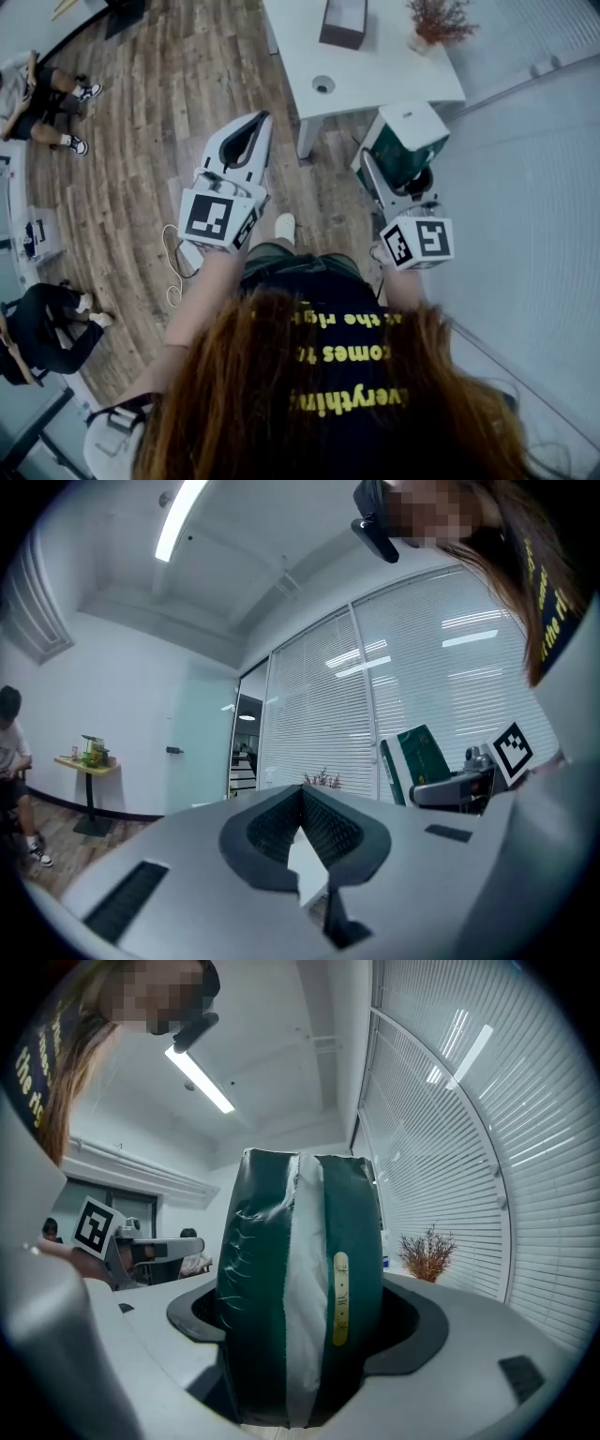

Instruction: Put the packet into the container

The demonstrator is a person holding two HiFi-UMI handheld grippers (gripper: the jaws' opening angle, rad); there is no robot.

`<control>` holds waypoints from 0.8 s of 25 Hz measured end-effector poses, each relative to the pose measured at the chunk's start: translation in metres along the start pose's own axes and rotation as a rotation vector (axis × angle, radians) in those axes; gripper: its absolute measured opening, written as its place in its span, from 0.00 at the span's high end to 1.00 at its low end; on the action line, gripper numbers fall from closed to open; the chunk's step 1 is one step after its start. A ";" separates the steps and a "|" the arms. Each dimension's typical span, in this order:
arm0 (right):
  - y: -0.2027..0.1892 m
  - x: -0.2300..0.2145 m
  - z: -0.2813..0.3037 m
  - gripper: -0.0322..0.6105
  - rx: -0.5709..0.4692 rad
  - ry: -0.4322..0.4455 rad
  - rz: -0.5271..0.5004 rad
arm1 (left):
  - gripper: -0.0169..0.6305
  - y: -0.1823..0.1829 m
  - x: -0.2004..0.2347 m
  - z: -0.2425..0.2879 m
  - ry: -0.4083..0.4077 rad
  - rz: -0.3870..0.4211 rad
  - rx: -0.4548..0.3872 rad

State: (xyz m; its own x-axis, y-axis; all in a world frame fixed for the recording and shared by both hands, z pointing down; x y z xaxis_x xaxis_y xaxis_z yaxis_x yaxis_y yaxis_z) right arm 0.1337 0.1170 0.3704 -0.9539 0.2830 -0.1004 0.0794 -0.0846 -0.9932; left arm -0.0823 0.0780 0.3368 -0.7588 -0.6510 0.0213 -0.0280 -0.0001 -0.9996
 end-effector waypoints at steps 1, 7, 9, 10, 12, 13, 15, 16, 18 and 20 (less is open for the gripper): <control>-0.002 -0.002 0.003 0.32 -0.007 -0.006 0.002 | 0.97 -0.001 0.002 0.003 -0.008 0.007 -0.003; 0.008 -0.014 0.070 0.32 0.018 -0.041 0.010 | 0.97 0.004 0.059 0.053 -0.031 -0.021 0.003; 0.014 -0.022 0.090 0.32 0.025 -0.050 0.007 | 0.97 0.005 0.073 0.070 -0.035 -0.029 -0.001; 0.016 -0.027 0.099 0.32 0.028 -0.056 0.007 | 0.97 0.005 0.078 0.078 -0.037 -0.032 -0.002; 0.020 -0.039 0.117 0.32 0.032 -0.062 0.009 | 0.97 0.004 0.087 0.095 -0.037 -0.039 -0.001; 0.021 -0.045 0.127 0.32 0.034 -0.062 0.012 | 0.97 0.004 0.091 0.104 -0.032 -0.043 0.000; 0.026 -0.058 0.146 0.32 0.033 -0.054 0.015 | 0.97 0.006 0.098 0.124 -0.018 -0.049 0.002; 0.029 -0.064 0.156 0.32 0.031 -0.047 0.016 | 0.97 0.007 0.103 0.133 -0.011 -0.050 -0.001; 0.033 -0.075 0.178 0.32 0.026 -0.028 0.020 | 0.97 0.009 0.111 0.154 0.000 -0.044 -0.010; 0.039 -0.087 0.197 0.32 0.022 -0.006 0.021 | 0.97 0.012 0.118 0.176 0.013 -0.032 -0.016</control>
State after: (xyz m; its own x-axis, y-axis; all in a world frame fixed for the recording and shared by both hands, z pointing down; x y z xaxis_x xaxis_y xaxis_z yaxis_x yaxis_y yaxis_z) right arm 0.1628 -0.0995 0.3520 -0.9537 0.2756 -0.1204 0.0925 -0.1119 -0.9894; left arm -0.0579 -0.1327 0.3244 -0.7659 -0.6407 0.0538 -0.0631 -0.0084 -0.9980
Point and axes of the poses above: the fingertips, and each gripper's own axes: z forward along the fingers, x to its left, y out of its top, the point moved 3 cm from there along -z, backward along the fingers, and after that the axes turned 3 degrees about -y, right-handed, at the moved point
